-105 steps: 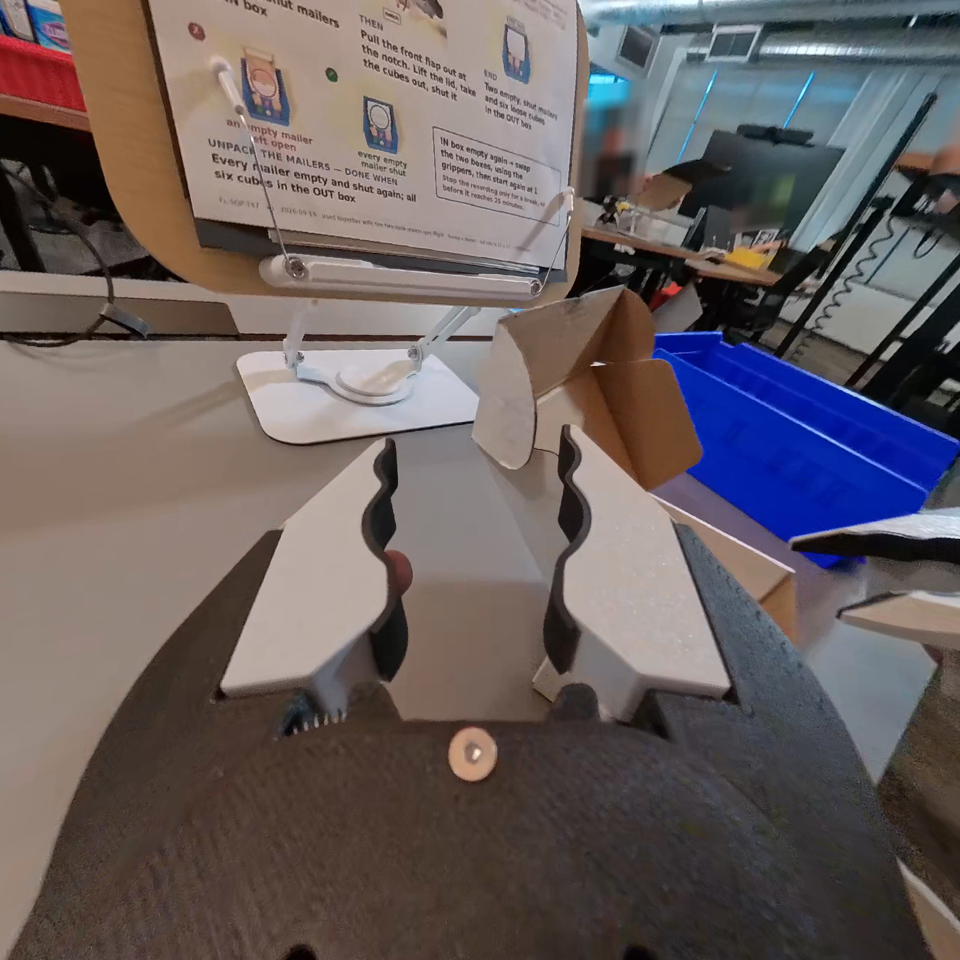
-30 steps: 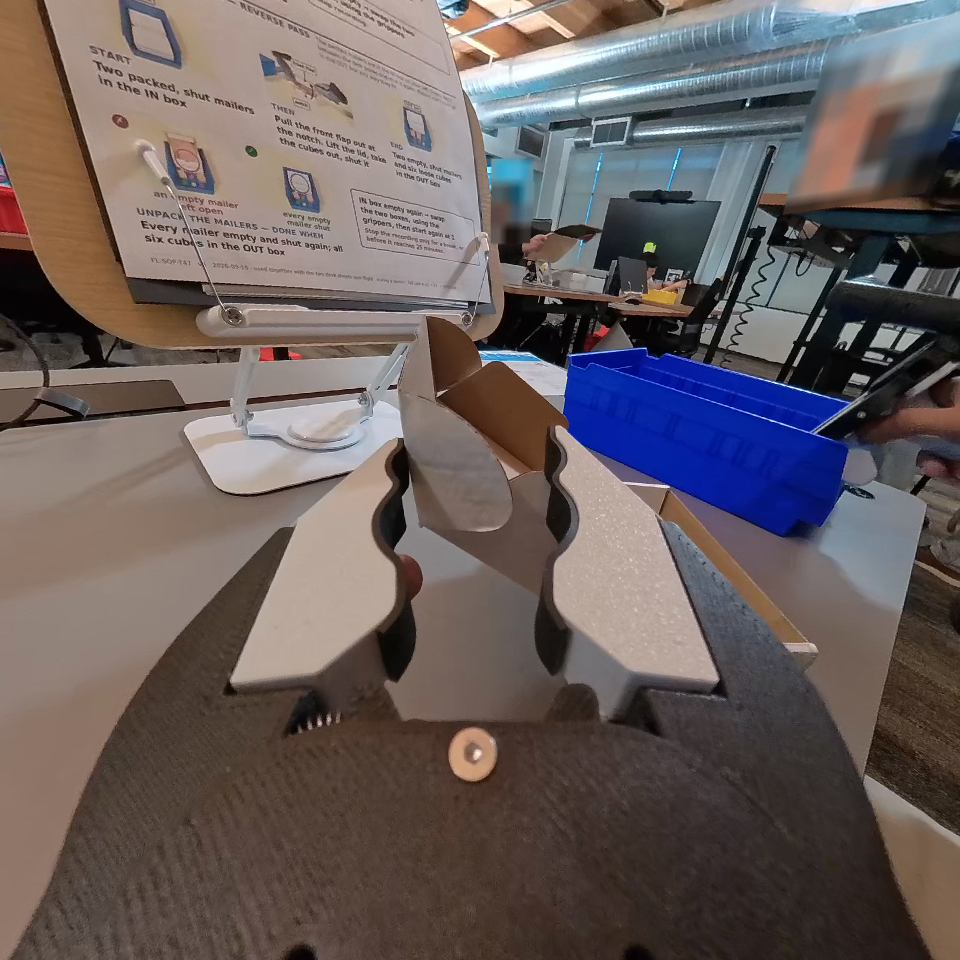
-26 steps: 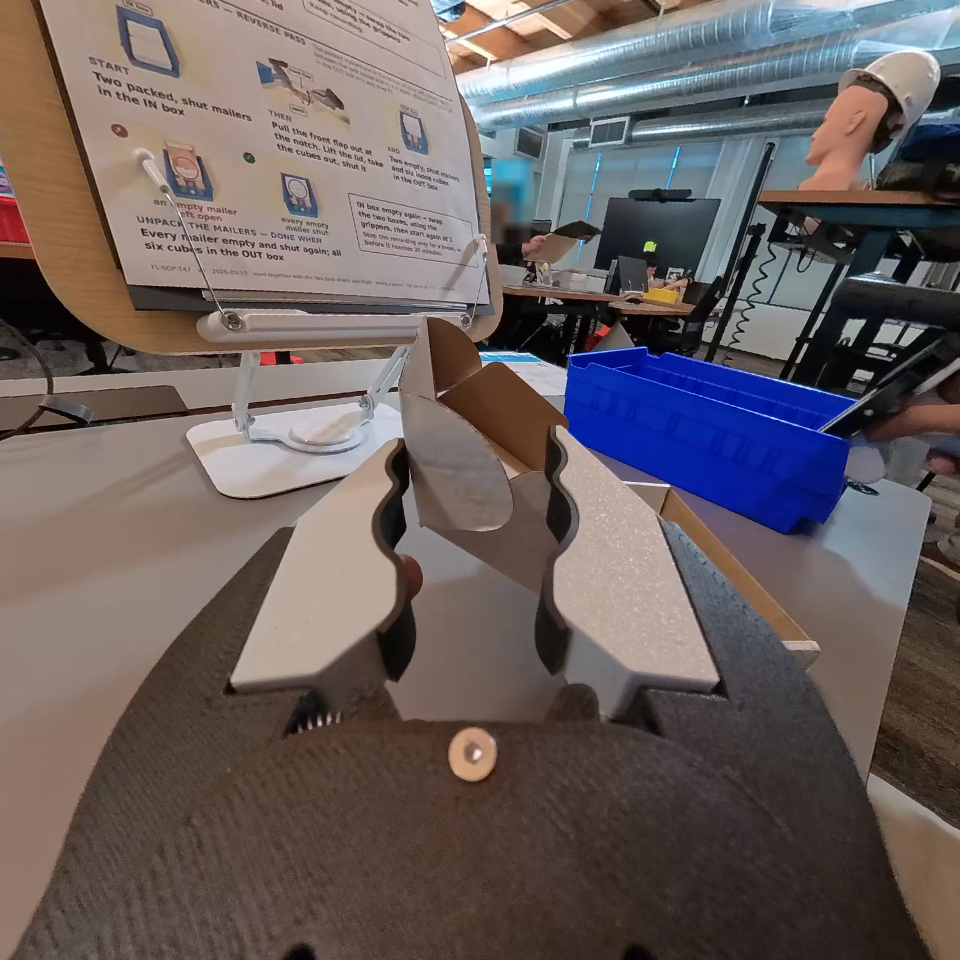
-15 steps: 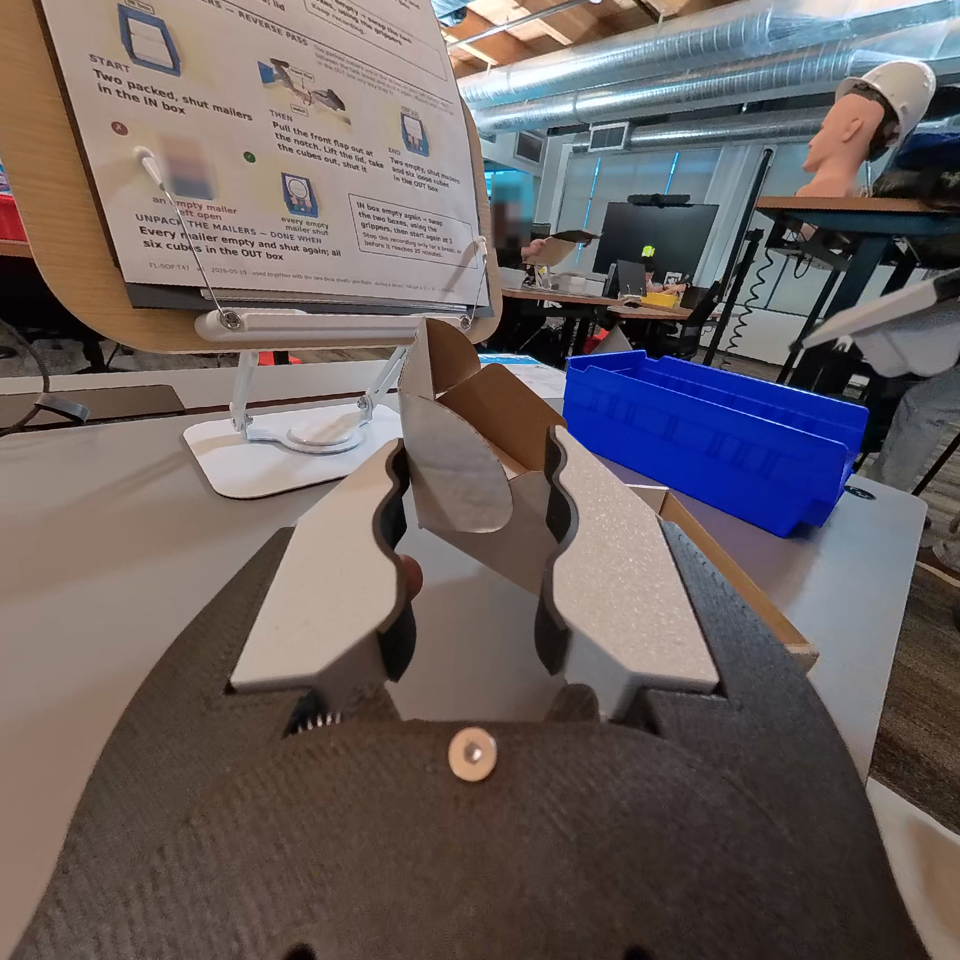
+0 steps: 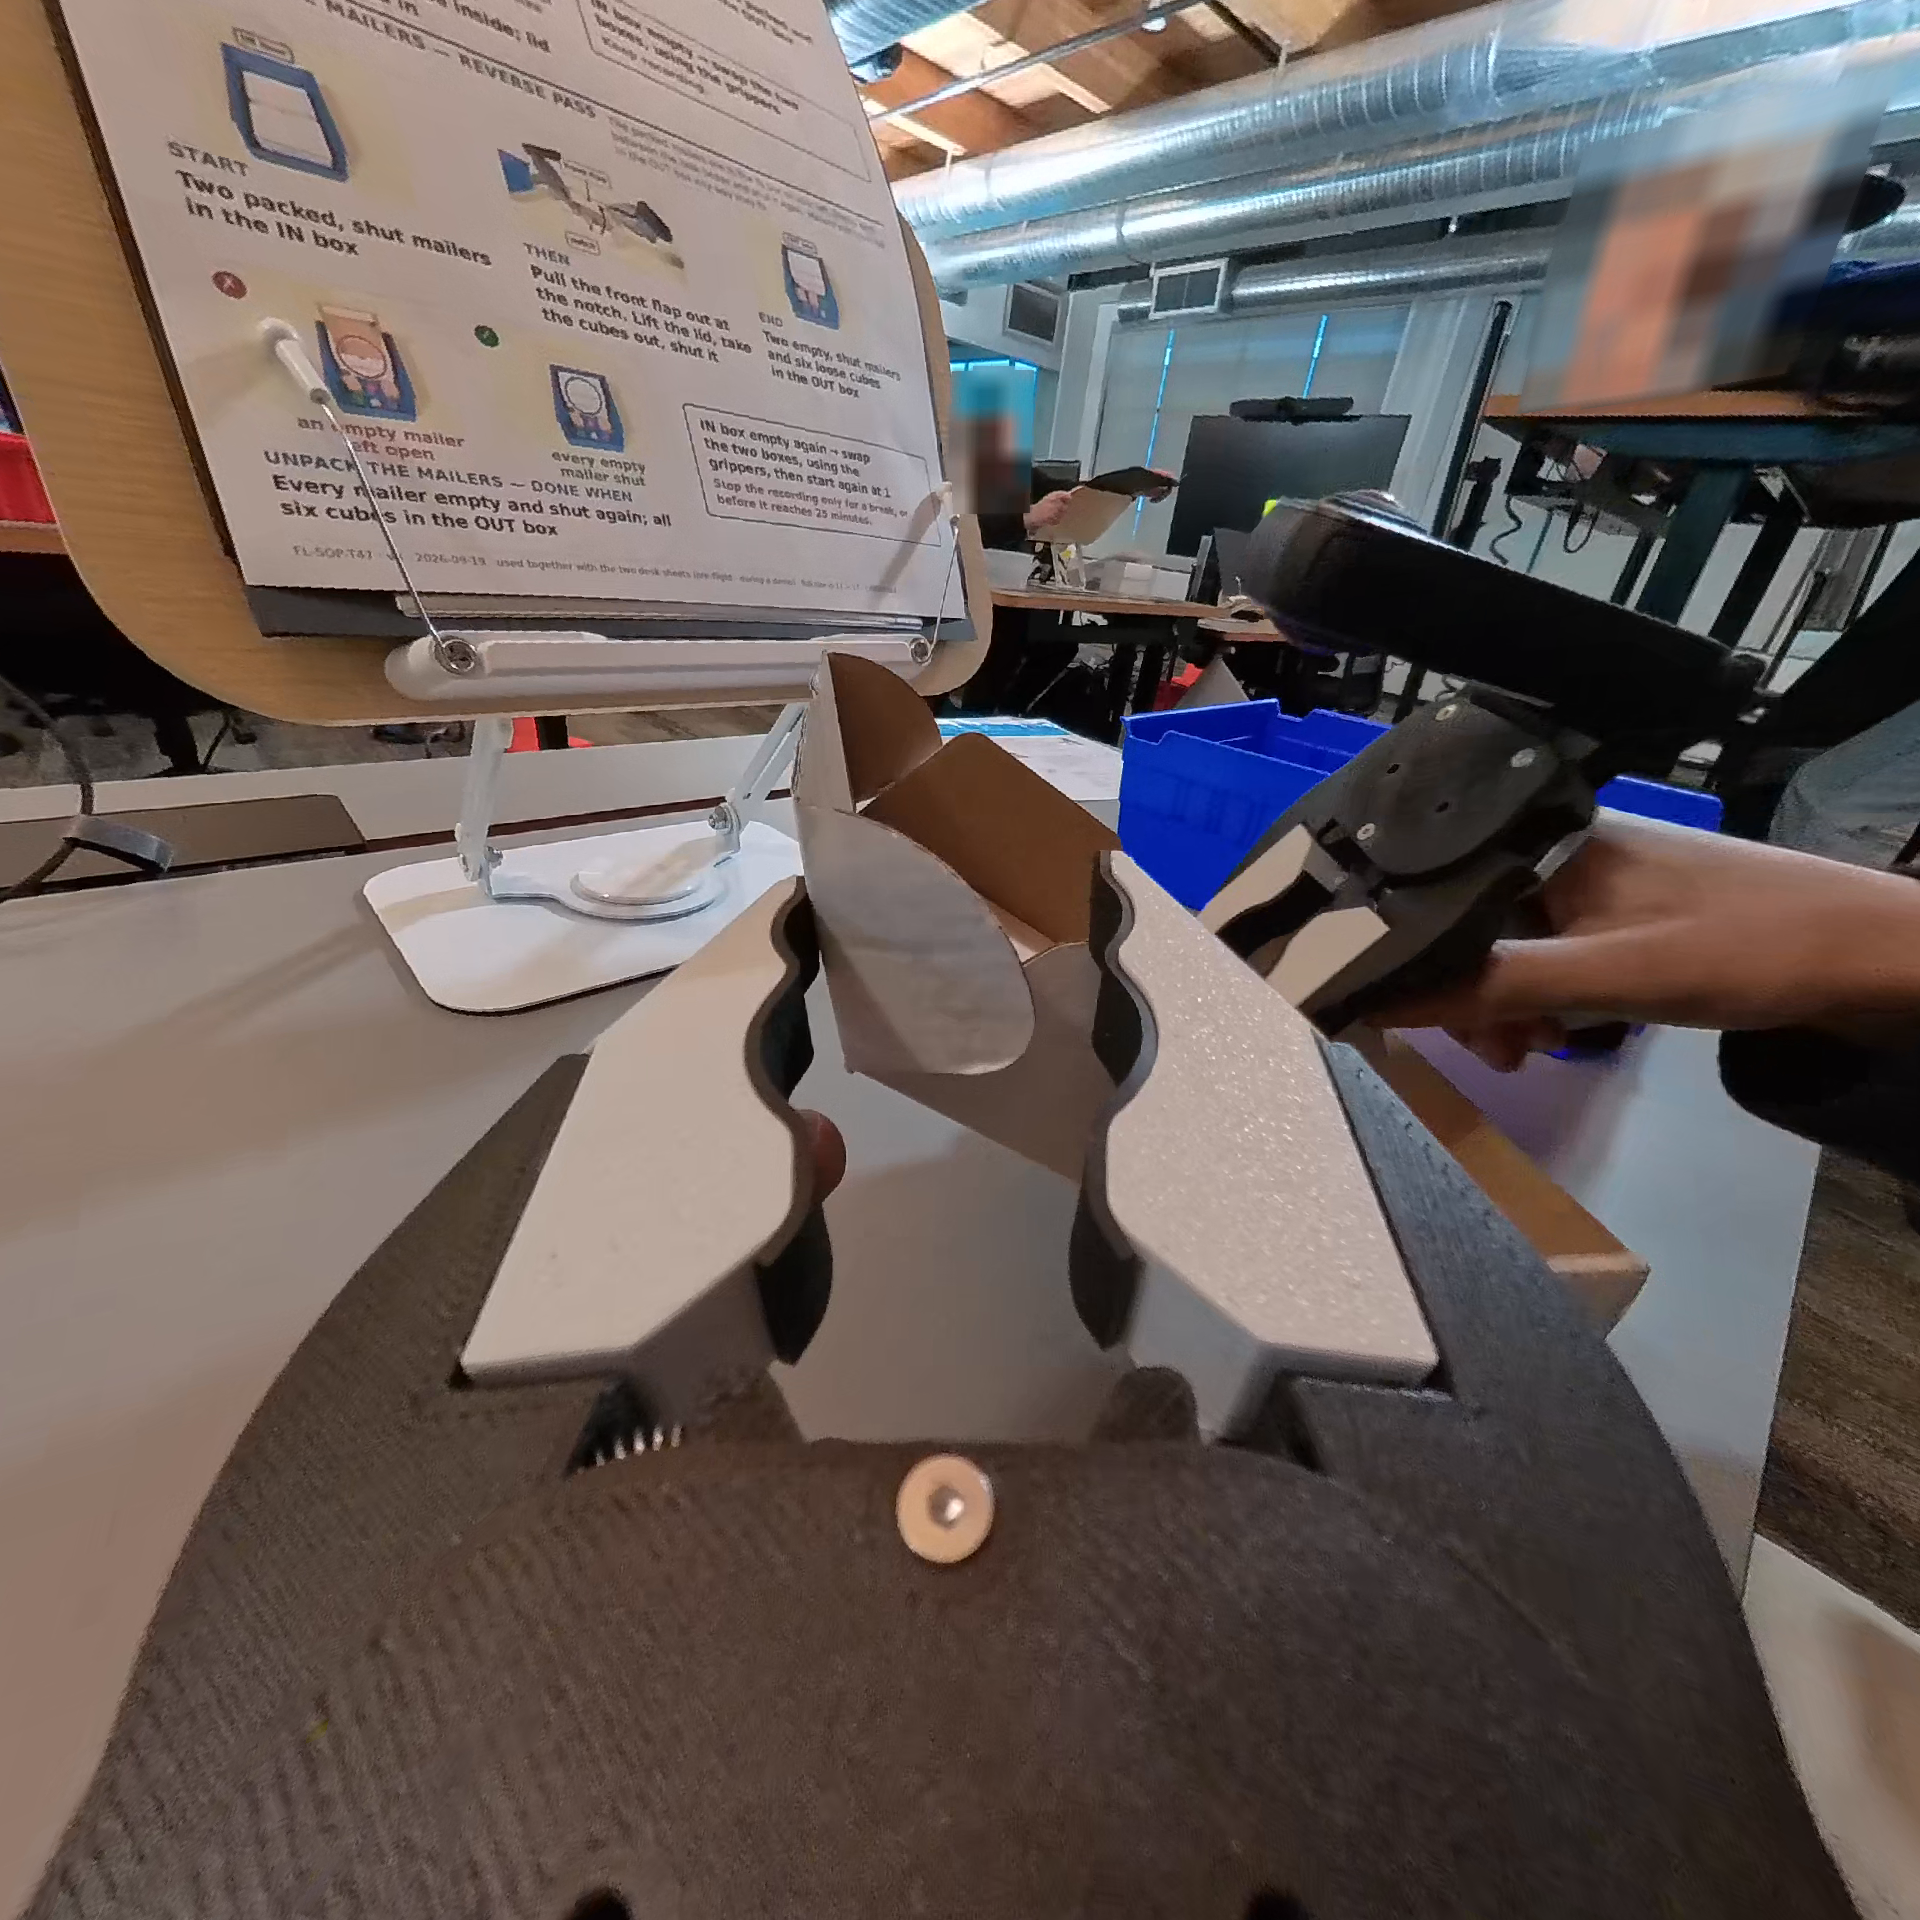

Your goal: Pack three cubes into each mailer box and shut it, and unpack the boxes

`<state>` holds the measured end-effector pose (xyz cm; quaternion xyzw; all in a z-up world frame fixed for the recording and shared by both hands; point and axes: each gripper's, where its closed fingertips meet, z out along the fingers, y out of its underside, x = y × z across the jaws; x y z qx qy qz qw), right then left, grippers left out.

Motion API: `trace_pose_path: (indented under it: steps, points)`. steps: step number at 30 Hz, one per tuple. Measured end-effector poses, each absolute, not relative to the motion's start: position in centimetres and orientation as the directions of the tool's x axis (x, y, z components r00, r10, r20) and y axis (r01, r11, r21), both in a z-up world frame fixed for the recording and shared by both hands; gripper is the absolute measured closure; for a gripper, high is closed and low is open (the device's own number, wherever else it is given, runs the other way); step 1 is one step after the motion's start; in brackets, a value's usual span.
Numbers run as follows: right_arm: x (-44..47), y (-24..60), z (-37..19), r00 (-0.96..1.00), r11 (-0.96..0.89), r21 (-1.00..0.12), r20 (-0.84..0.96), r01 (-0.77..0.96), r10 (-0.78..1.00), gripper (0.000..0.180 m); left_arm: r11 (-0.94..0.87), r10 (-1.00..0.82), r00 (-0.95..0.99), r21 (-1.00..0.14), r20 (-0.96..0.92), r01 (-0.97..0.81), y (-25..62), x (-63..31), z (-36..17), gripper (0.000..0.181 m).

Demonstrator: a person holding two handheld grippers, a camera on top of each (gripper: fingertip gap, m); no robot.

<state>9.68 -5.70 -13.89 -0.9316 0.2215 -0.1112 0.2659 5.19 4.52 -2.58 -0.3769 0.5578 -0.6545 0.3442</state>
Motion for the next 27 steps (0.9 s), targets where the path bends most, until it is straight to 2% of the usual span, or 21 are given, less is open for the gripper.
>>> trace_pose_path:
  steps: [2,4,7,10,13,16,18,21,27]
  points:
    - [9.9,-5.8,-13.9,0.876,-0.771,-0.531,0.104,-0.351,-0.471,0.155,-0.147,-0.868,-0.482,-0.989,0.116,0.026,4.6,5.2,-2.7,0.128]
    - [9.8,-6.1,-13.7,0.879,-0.776,-0.528,0.109,-0.345,-0.465,0.155,-0.154,-0.866,-0.484,-0.988,0.124,0.021,4.6,5.3,-2.7,0.128]
    - [9.5,-6.8,-11.4,0.868,-0.737,-0.59,0.117,-0.33,-0.482,0.155,-0.156,-0.864,-0.488,-0.988,0.127,0.02,4.6,5.2,-2.7,0.127]
    - [9.6,-9.6,-6.8,0.826,-0.666,-0.67,0.14,-0.327,-0.546,0.155,-0.15,-0.864,-0.489,-0.988,0.119,0.025,4.5,5.1,-2.6,0.129]
    - [11.1,-16.2,-1.4,0.703,-0.57,-0.738,0.186,-0.361,-0.686,0.155,-0.146,-0.865,-0.49,-0.989,0.113,0.03,4.4,5.1,-2.6,0.129]
    - [13.0,-26.3,0.7,0.483,-0.487,-0.737,0.248,-0.468,-0.84,0.155,-0.156,-0.863,-0.49,-0.988,0.125,0.023,4.4,5.2,-2.6,0.128]
    - [13.5,-32.5,-0.8,0.353,-0.434,-0.694,0.269,-0.575,-0.896,0.155,-0.165,-0.861,-0.49,-0.986,0.136,0.016,4.4,5.2,-2.6,0.127]
    - [13.3,-38.1,-5.5,0.266,-0.357,-0.611,0.239,-0.706,-0.934,0.155,-0.174,-0.86,-0.489,-0.985,0.147,0.011,4.4,5.3,-2.6,0.127]
    - [13.1,-40.7,-11.7,0.25,-0.307,-0.5,0.18,-0.81,-0.951,0.155,-0.157,-0.866,-0.484,-0.987,0.126,0.023,4.1,5.2,-2.4,0.128]
